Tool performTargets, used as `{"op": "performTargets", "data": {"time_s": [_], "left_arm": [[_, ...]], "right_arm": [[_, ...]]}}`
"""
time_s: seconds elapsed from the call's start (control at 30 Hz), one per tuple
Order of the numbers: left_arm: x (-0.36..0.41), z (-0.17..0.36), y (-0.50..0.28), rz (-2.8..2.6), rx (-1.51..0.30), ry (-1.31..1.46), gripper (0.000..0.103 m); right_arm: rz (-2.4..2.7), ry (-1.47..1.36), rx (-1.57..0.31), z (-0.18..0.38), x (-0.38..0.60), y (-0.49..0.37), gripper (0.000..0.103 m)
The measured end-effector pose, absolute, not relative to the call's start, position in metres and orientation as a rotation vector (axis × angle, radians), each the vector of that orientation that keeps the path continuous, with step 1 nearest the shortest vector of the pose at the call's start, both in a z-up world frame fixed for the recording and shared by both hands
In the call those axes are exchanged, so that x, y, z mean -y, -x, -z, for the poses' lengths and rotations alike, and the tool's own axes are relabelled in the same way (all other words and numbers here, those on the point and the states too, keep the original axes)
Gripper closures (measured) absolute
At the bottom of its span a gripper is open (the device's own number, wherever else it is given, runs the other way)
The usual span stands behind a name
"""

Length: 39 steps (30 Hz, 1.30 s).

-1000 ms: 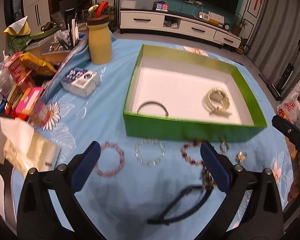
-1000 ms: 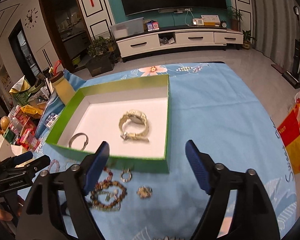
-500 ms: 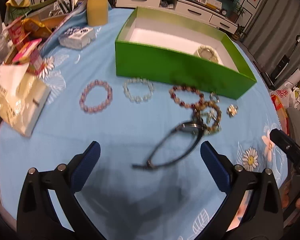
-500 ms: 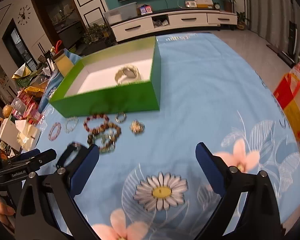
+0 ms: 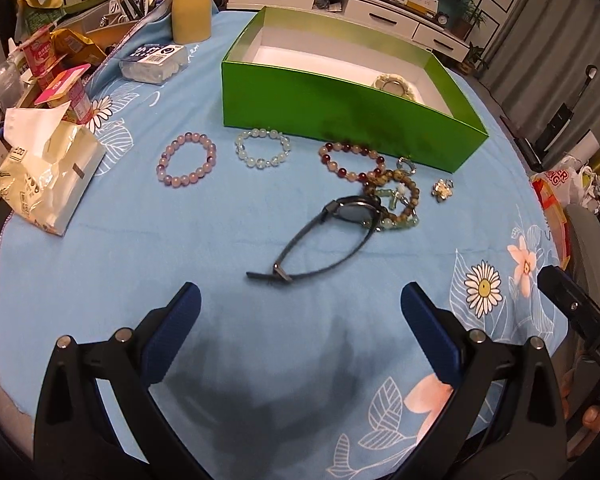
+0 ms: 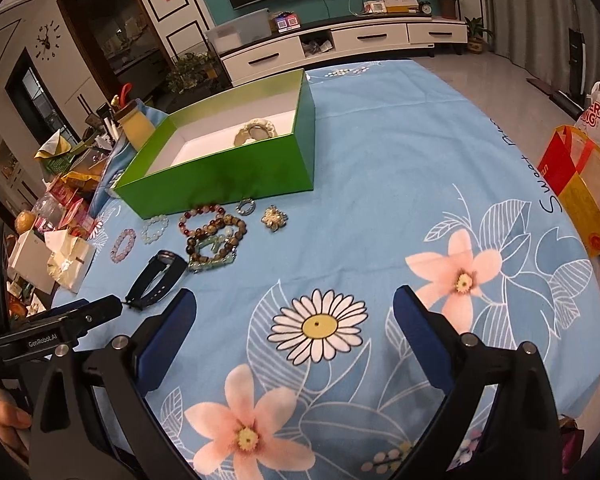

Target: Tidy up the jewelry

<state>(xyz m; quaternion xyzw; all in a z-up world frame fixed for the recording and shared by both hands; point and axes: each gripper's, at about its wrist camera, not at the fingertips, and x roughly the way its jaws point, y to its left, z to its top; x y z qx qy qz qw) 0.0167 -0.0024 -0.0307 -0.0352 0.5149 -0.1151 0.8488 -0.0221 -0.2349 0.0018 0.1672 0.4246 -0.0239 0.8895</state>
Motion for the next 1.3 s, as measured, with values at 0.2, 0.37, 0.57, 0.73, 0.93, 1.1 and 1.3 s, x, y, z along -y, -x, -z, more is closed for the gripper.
{"op": "performTargets", "data": {"time_s": [0.2, 0.37, 0.57, 0.73, 0.93, 1.1, 1.3], "left_arm": [[0.001, 0.026, -0.007, 0.231, -1.077, 0.071, 0.002], [0.003, 0.025, 0.0, 0.237, -1.074, 0.062, 0.002], [0.003, 0.026, 0.005, 0.24, -1.075, 0.06, 0.002], [0.0, 0.027, 0.005, 0.237, -1.078, 0.063, 0.002], [-0.003, 0.032, 0.005, 0.224, -1.076, 0.079, 0.002], [-0.009, 0.035, 0.002, 0.219, -1.068, 0.101, 0.002], [-0.013, 0.042, -0.002, 0.221, -1.069, 0.107, 0.002]], "right_arm": [[0.029, -0.34, -0.876, -0.005, 0.229, 0.032, 0.004], [0.02, -0.335, -0.882, -0.004, 0.225, 0.038, 0.004], [0.01, -0.326, -0.885, -0.003, 0.221, 0.04, 0.004], [0.008, -0.33, -0.895, 0.001, 0.218, 0.041, 0.004], [0.009, -0.331, -0.915, 0.009, 0.217, 0.04, 0.004], [0.011, -0.331, -0.936, 0.017, 0.215, 0.037, 0.004], [0.003, -0.327, -0.963, 0.027, 0.209, 0.03, 0.004]]}}
